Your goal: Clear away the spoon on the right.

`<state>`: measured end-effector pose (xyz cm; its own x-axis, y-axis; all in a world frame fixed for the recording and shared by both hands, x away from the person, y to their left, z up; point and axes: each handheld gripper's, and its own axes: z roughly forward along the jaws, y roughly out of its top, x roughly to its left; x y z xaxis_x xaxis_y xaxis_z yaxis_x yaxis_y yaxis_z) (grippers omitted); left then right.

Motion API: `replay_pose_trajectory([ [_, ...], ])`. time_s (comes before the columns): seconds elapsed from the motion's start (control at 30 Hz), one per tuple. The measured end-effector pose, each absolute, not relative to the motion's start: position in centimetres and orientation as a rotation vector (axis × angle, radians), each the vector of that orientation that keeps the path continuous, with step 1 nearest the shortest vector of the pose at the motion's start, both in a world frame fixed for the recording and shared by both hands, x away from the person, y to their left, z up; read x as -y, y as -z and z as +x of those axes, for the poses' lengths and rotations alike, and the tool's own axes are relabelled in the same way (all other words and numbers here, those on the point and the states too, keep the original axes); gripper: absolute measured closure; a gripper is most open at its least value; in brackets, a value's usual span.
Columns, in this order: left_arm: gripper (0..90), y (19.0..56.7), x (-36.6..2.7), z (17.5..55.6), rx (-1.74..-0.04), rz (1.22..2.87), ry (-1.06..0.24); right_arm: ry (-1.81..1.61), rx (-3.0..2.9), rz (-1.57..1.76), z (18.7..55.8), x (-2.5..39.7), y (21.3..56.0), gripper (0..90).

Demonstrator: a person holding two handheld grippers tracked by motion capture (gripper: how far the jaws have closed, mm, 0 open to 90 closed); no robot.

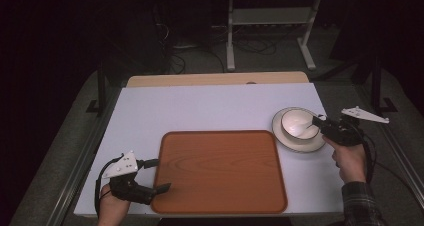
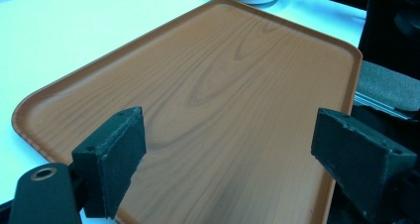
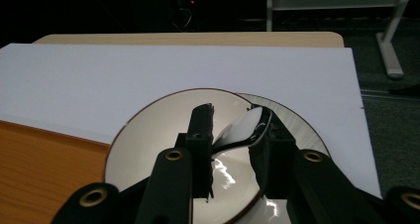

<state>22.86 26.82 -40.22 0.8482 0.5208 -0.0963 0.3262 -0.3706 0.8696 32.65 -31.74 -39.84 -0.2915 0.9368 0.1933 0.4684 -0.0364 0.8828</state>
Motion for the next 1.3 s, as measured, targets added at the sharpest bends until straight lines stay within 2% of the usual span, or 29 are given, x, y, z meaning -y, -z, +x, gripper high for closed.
replay_pose_trajectory([
  [0.53,13.3,40.2,-26.8,22.9,-0.623,1.990,-0.236,-1.338,-1.832,1.380,33.2,30.2,38.6,82.4],
  [1.03,13.3,40.3,-26.9,22.9,-0.635,1.986,-0.235,-1.320,-1.872,1.321,35.1,30.1,37.0,82.8],
  [1.3,13.3,40.3,-26.9,22.8,-0.628,1.992,-0.240,-1.326,-1.868,1.311,34.4,30.4,36.3,82.9],
])
